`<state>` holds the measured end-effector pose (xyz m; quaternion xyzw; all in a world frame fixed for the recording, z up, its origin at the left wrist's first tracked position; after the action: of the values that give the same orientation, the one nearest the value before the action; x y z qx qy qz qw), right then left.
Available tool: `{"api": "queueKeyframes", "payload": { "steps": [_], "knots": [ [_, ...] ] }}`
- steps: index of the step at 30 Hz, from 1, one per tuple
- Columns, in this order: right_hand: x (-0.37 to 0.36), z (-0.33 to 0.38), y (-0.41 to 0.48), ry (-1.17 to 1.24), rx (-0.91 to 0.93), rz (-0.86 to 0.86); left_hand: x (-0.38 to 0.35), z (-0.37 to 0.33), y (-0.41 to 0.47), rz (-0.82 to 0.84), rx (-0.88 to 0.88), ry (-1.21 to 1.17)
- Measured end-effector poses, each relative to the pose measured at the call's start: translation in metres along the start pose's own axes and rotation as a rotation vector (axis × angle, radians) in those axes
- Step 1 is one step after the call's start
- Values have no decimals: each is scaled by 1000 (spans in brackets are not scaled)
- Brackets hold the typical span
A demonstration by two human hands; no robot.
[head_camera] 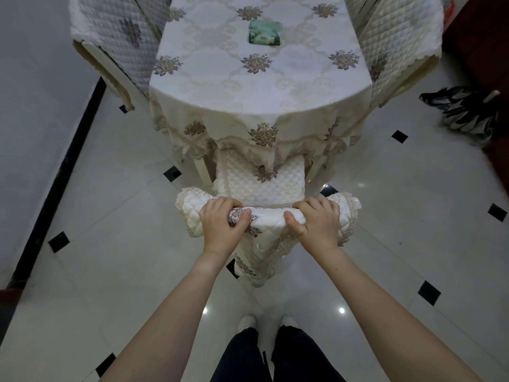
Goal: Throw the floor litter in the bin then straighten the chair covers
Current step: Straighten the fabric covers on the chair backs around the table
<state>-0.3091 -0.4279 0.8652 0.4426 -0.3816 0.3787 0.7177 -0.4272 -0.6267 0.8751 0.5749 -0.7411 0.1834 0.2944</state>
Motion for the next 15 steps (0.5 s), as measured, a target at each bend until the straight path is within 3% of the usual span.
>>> {"api": "queueKeyframes", "payload": {
  "steps": [15],
  "knots": [
    [-7,0,18,-12,1,-21,0,3,23,18,-2,0]
  ]
}}
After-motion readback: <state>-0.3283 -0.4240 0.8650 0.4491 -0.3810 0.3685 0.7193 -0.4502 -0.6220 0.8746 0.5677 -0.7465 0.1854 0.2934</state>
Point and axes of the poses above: each hand's wrist, its own y-axis towards the middle knuckle, its own x-axis out of the back of the hand, z = x × y, the point moved 8 cm from there along y, towards the middle knuckle, and after that the axes turned 13 degrees about x, right-handed, at the moved point
